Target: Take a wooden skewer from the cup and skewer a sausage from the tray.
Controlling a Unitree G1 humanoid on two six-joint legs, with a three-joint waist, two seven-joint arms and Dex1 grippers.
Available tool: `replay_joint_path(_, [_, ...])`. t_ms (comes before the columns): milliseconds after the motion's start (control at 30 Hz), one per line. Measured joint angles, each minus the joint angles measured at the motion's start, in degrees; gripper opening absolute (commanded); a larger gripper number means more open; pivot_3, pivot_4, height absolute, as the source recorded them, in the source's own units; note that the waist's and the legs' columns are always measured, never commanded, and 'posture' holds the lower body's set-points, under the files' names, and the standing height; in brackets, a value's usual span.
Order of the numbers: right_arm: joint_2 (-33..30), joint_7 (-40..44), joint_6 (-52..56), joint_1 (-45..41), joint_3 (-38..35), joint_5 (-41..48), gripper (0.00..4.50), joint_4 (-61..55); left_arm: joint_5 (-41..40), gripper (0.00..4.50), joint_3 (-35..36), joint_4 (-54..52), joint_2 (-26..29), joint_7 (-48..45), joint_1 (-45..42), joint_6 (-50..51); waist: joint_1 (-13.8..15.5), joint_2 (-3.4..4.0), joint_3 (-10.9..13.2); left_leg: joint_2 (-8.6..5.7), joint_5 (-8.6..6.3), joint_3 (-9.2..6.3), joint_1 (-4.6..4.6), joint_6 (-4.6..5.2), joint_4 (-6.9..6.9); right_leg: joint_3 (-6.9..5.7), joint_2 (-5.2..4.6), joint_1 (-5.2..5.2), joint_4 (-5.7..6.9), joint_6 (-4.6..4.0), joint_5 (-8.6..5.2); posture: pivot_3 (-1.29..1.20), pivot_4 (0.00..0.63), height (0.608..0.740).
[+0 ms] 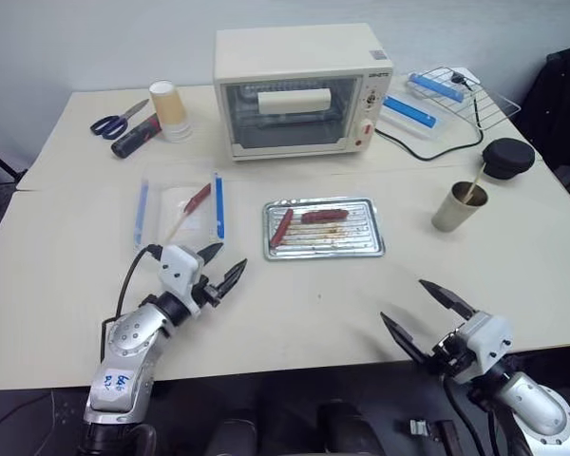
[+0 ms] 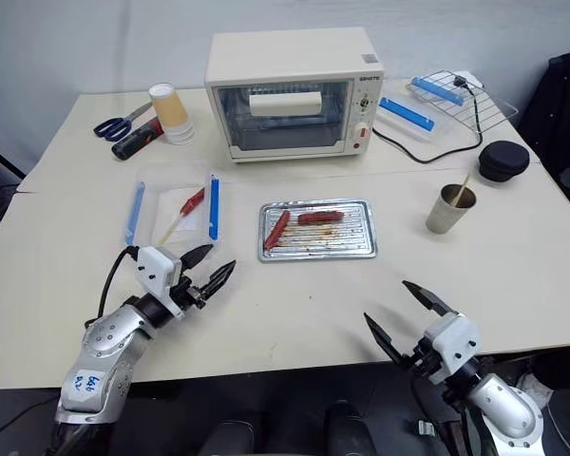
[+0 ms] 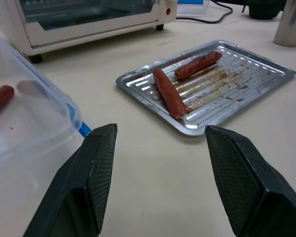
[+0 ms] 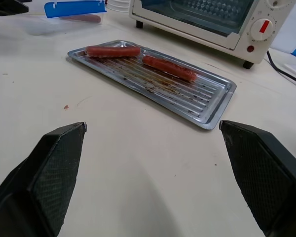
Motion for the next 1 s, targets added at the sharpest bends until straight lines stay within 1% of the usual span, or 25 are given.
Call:
replay_joint_path(100, [-0.4, -0.1, 0.0, 0.0, -0.4, 0.2, 4.5, -0.1, 1.4, 3.0, 0.1, 0.0, 1.5, 0.9, -0.7, 1.1, 0.1, 0.0, 0.0, -0.01, 0.0, -0.01, -0.01, 0.0, 0.01, 0.0, 0.0, 0.0, 0.0, 0.0, 0.0, 0.0, 0.15, 0.74])
replay_joint_path(167, [-1.0, -0.2, 0.4, 0.0, -1.4, 1.0, 4.5, -1.0, -0.5, 3.0, 1.4, 0.0, 1.6, 0.1, -2.9, 1.7, 0.4, 0.0, 0.0, -0.03, 0.0, -0.04, -0.07, 0.0, 0.08, -0.03, -0.02, 0.0, 0.0, 0.0, 0.0, 0.0, 0.15, 0.74])
replay_joint_path(200, [-1.3, -0.3, 0.8, 0.3, -2.4, 1.6, 4.5, -1.6, -2.1, 3.0, 1.7, 0.1, 2.4, -1.8, -3.9, 2.1, 0.5, 0.0, 0.0, -0.04, 0.0, -0.05, -0.09, 0.0, 0.11, -0.04, -0.03, 0.0, 0.01, 0.0, 0.0, 0.0, 0.15, 0.74])
replay_joint_path(300, [-5.1, 0.1, 2.2, 2.9, -9.9, 5.2, 4.5, -3.7, -10.0, 3.53, 1.9, 0.0, 11.1, -15.5, -8.2, 4.1, 0.6, 0.04, 0.0, -0.05, -0.01, -0.04, -0.07, 0.01, 0.05, -0.05, -0.03, 0.03, -0.04, 0.0, 0.0, 0.0, 0.15, 0.74])
replay_joint_path(333, [-6.1, 0.5, 2.4, 4.4, -12.6, 6.3, 4.5, -3.9, -12.4, 3.82, 1.7, 0.1, 13.8, -20.8, -9.4, 5.1, 0.7, 0.04, 0.0, -0.05, -0.01, -0.05, -0.07, 0.01, 0.04, -0.07, -0.03, 0.03, -0.03, 0.0, 0.0, 0.0, 0.15, 0.74])
replay_joint_path(367, [-6.6, 0.9, 2.5, 5.3, -14.5, 6.9, 4.5, -3.9, -13.8, 4.05, 1.6, 0.0, 15.7, -23.9, -9.9, 5.7, 0.6, 0.04, 0.0, -0.03, -0.01, -0.06, -0.07, 0.02, -0.02, -0.08, -0.02, 0.03, -0.09, 0.0, 0.0, 0.0, 0.15, 0.74])
replay_joint_path(400, [-7.2, 1.7, 2.4, 7.0, -17.3, 7.7, 4.5, -3.7, -15.1, 4.39, 0.9, 0.9, 17.5, -28.3, -11.5, 6.2, 0.7, 0.06, 0.0, -0.05, -0.01, -0.04, -0.05, 0.02, -0.01, -0.08, -0.02, 0.05, -0.06, 0.0, 0.0, 0.0, 0.15, 0.74])
replay_joint_path(433, [-7.9, 2.5, 2.3, 8.0, -19.8, 8.1, 4.5, -2.7, -16.3, 4.48, 0.6, 1.6, 18.6, -31.4, -13.0, 6.6, 0.7, 0.06, 0.0, -0.05, 0.0, -0.04, -0.05, 0.03, -0.02, -0.07, -0.01, 0.06, -0.1, 0.0, 0.0, 0.0, 0.15, 0.74])
replay_joint_path(533, [-8.1, 3.7, 1.8, 9.0, -25.0, 9.1, 4.5, 1.5, -19.0, 4.48, 0.1, 4.8, 18.0, -35.3, -18.3, 7.9, 0.7, 0.04, 0.0, -0.06, 0.0, -0.05, -0.04, 0.06, 0.07, -0.08, 0.0, 0.11, -0.07, 0.0, 0.0, 0.0, 0.15, 0.74])
replay_joint_path(667, [-8.4, 5.4, 2.5, 8.8, -26.8, 10.4, 4.5, 5.5, -20.4, 4.48, -0.3, 8.1, 15.8, -36.0, -22.9, 9.2, 0.3, 0.05, 0.0, -0.05, 0.01, -0.03, -0.02, 0.08, 0.03, -0.06, 0.02, 0.07, 0.01, 0.0, 0.0, 0.0, 0.15, 0.74])
replay_joint_path(733, [-13.3, 7.5, 7.8, 8.0, -27.0, 13.4, 4.5, 5.5, -20.9, 4.48, -0.6, 8.7, 15.2, -36.3, -23.4, 10.6, -0.5, 0.12, 0.0, -0.05, 0.0, 0.22, 0.04, 0.12, 0.0, 0.14, 0.04, 0.03, 0.05, 0.0, 0.0, 0.0, 0.15, 0.74])
replay_joint_path(833, [-19.1, 7.9, 15.2, 6.7, -27.9, 15.9, 4.5, 4.2, -21.1, 4.48, -1.1, 8.7, 14.4, -36.4, -23.4, 11.5, -0.8, 0.1, 0.0, 0.04, 0.0, 0.19, 0.05, 0.12, 0.03, 0.12, 0.08, 0.04, 0.06, 0.0, 0.0, 0.0, 0.15, 0.74])
replay_joint_path(867, [-23.4, 7.9, 20.7, 5.9, -27.9, 16.6, 4.5, 3.8, -21.1, 4.48, -1.3, 8.7, 14.0, -36.3, -23.3, 11.7, -0.8, 0.14, 0.0, 0.02, -0.01, 0.21, 0.04, 0.14, 0.1, 0.15, 0.09, 0.03, 0.09, 0.0, 0.0, 0.0, 0.15, 0.74])
replay_joint_path(900, [-29.2, 8.3, 26.6, 4.6, -27.8, 17.3, 4.5, 3.9, -21.1, 4.48, -1.6, 8.7, 13.7, -36.3, -23.3, 12.2, -0.9, 0.17, 0.0, -0.07, -0.01, 0.31, 0.04, 0.19, 0.13, 0.24, 0.13, 0.01, 0.1, 0.02, 0.01, 0.0, 0.15, 0.74])
replay_joint_path(933, [-32.7, 8.6, 30.1, 2.8, -28.2, 18.2, 4.5, 3.7, -21.1, 4.48, -2.2, 8.6, 13.4, -36.3, -23.4, 12.5, -0.8, 0.15, 0.0, -0.05, 0.0, 0.32, 0.04, 0.22, 0.12, 0.25, 0.15, 0.02, 0.08, 0.03, 0.02, 0.0, 0.15, 0.74])
replay_joint_path(1000, [-41.0, 8.8, 38.9, -4.5, -27.3, 21.1, 4.5, 4.6, -20.9, 4.48, -2.9, 8.7, 12.5, -36.3, -23.2, 12.4, -0.9, 0.17, 0.0, -0.01, -0.03, 0.35, -0.02, 0.24, 0.28, 0.27, 0.2, 0.01, 0.1, 0.04, 0.02, 0.0, 0.15, 0.74])
